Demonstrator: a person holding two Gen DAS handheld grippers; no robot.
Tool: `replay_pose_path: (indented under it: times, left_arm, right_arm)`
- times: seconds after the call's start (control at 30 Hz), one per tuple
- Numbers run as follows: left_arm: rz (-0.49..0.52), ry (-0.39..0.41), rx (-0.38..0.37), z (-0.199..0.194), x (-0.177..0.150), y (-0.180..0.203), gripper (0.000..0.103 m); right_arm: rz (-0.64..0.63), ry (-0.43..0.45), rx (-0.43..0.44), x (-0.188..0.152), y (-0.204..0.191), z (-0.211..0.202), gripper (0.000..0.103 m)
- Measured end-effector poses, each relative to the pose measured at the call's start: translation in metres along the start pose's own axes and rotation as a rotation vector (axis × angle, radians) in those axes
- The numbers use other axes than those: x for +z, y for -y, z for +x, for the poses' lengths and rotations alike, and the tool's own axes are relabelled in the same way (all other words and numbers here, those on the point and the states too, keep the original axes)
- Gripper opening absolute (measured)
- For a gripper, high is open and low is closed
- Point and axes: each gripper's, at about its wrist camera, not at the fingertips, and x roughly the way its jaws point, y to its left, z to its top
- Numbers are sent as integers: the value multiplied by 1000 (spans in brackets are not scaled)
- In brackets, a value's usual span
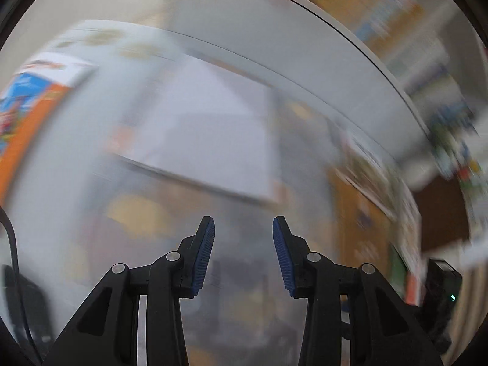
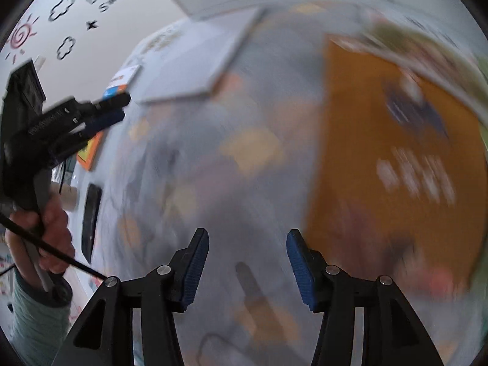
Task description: Organize books
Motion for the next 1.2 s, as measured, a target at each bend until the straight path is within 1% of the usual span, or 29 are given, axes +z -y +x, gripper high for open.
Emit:
replay_pose_path:
  times: [0.03, 0.07, 0.2, 0.27, 0.33, 0.4, 0.47, 0.53, 0.63, 0.67, 0.7, 0.73, 0.8, 0.87, 0.97, 1.0, 1.03, 1.1, 1.2]
  left_arm:
    - [35, -35, -29, 8, -7, 16, 41]
    - [65, -70, -49, 15, -14, 32, 41]
    - [185, -198, -99, 43, -44, 87, 41]
    - [237, -232, -96, 50, -58, 104, 41]
    - [262, -260, -84, 54, -69, 117, 41]
    - [256, -266, -101, 55, -74, 120, 41]
    - [235, -260, -129, 54, -71, 119, 41]
    - [224, -257, -128, 55, -65, 119, 41]
    - [221, -259, -126, 61, -60, 121, 41]
    - [206, -262, -152, 63, -59, 119, 41]
    - [178, -265, -193, 66, -59, 117, 41]
    - [155, -267, -214, 70, -57, 115, 41]
    - [120, -263, -216, 76, -56, 111, 41]
    - [105, -257, -196, 80, -55, 106, 41]
    - [81, -263, -206, 89, -54, 101, 41]
    - [79, -265, -208, 92, -54, 100, 41]
    - [82, -265, -210, 96, -53, 101, 41]
    - [93, -258, -219, 99, -51, 104, 41]
    - [97, -258, -231, 103, -46, 106, 41]
  right_arm:
    - [11, 5, -11, -9, 5, -5, 51]
    - [19, 9, -41, -22, 11, -13, 51]
    - [5, 42, -128, -57, 26, -40, 51]
    - [40, 59, -133, -73, 38, -53, 51]
    - [93, 84, -125, -86, 50, -66, 51]
    - [131, 117, -135, -94, 58, -77, 51]
    - [164, 150, -150, -100, 66, -88, 51]
    - [186, 175, -164, -98, 72, -95, 51]
    - [204, 218, -202, -84, 79, -104, 51]
    - [210, 231, -218, -80, 79, -107, 52]
    - [223, 242, -234, -74, 82, -107, 57]
    - [250, 246, -250, -64, 91, -106, 58]
    - [293, 226, -254, -50, 100, -95, 58]
    - [296, 235, -261, -40, 99, -92, 58]
    - [247, 259, -374, -19, 89, -87, 58]
    - [238, 258, -432, -10, 89, -83, 58]
    - [236, 253, -459, -2, 91, -78, 57]
    - [234, 249, -443, 7, 97, -73, 54]
    - [242, 225, -467, 21, 100, -62, 53]
